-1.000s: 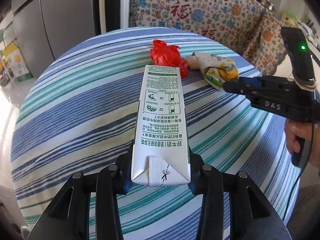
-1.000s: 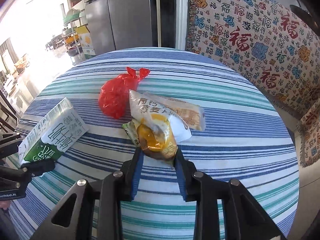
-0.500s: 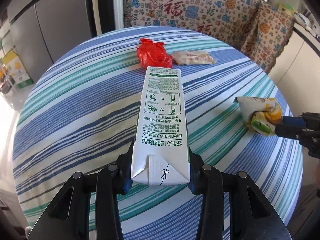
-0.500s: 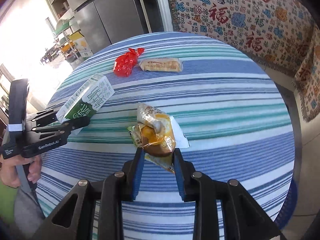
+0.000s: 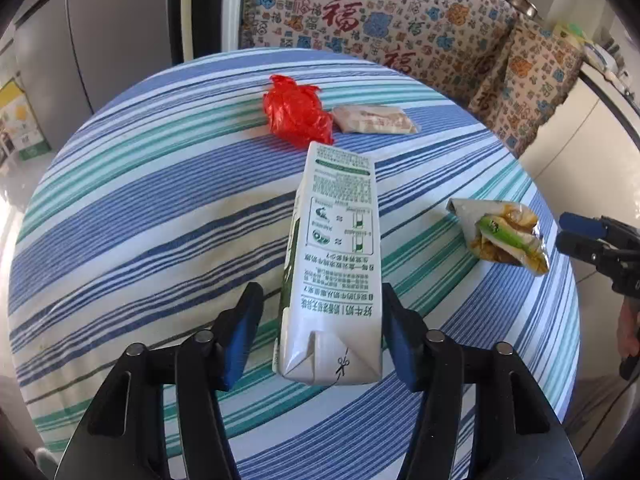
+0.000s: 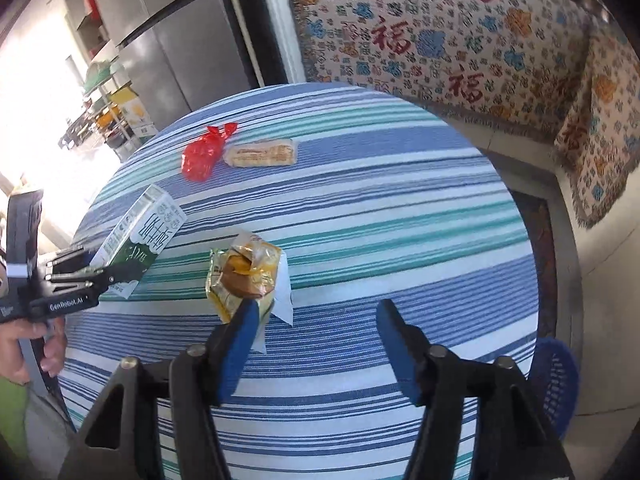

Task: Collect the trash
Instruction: 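Grasp the yellow snack wrapper with the right gripper while the left holds the carton, then carry the milk carton and snack wrapper over the blue wastebasket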

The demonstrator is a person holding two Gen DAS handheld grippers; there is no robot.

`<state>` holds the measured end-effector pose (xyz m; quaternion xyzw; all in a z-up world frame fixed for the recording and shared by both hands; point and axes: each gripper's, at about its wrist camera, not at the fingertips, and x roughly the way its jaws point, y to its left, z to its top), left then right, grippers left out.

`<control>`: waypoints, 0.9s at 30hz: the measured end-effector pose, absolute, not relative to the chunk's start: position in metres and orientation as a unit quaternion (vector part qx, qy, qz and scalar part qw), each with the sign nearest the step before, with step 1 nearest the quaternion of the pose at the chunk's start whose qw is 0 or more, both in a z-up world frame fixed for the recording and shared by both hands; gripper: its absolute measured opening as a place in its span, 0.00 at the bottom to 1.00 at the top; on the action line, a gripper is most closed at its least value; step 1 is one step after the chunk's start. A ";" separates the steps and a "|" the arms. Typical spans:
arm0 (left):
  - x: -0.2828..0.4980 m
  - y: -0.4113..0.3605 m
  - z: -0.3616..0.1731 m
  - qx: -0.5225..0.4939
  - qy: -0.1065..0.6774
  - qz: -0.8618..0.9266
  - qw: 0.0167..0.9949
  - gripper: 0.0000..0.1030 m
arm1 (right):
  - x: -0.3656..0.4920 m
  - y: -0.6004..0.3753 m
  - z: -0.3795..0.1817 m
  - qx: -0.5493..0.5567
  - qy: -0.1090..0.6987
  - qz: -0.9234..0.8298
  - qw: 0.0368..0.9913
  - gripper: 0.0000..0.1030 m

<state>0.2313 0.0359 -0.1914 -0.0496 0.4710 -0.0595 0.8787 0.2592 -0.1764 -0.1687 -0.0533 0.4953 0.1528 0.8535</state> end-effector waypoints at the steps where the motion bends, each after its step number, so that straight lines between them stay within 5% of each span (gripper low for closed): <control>1: 0.231 0.034 -0.189 -0.047 0.467 -0.061 0.881 0.67 | 0.257 -0.170 -0.167 -0.073 0.490 0.164 0.853 0.64; 8: 0.238 0.028 -0.193 -0.025 0.463 -0.063 0.884 0.70 | 0.288 -0.124 -0.191 -0.139 0.537 0.184 0.811 0.68; 9: 0.239 0.029 -0.193 -0.025 0.464 -0.062 0.884 0.66 | 0.293 -0.124 -0.194 -0.128 0.550 0.180 0.805 0.58; 10: 0.239 0.031 -0.193 -0.027 0.464 -0.064 0.883 0.48 | 0.294 -0.125 -0.194 -0.119 0.553 0.173 0.807 0.35; 11: 0.239 0.032 -0.193 -0.033 0.465 -0.069 0.882 0.39 | 0.292 -0.126 -0.191 -0.116 0.550 0.170 0.809 0.33; 13: 0.236 0.036 -0.188 -0.042 0.460 -0.073 0.884 0.39 | 0.285 -0.127 -0.185 -0.116 0.540 0.173 0.816 0.28; 27: 0.208 -0.021 -0.145 -0.044 0.432 -0.121 0.893 0.39 | 0.236 -0.226 -0.137 -0.021 0.523 0.149 0.839 0.27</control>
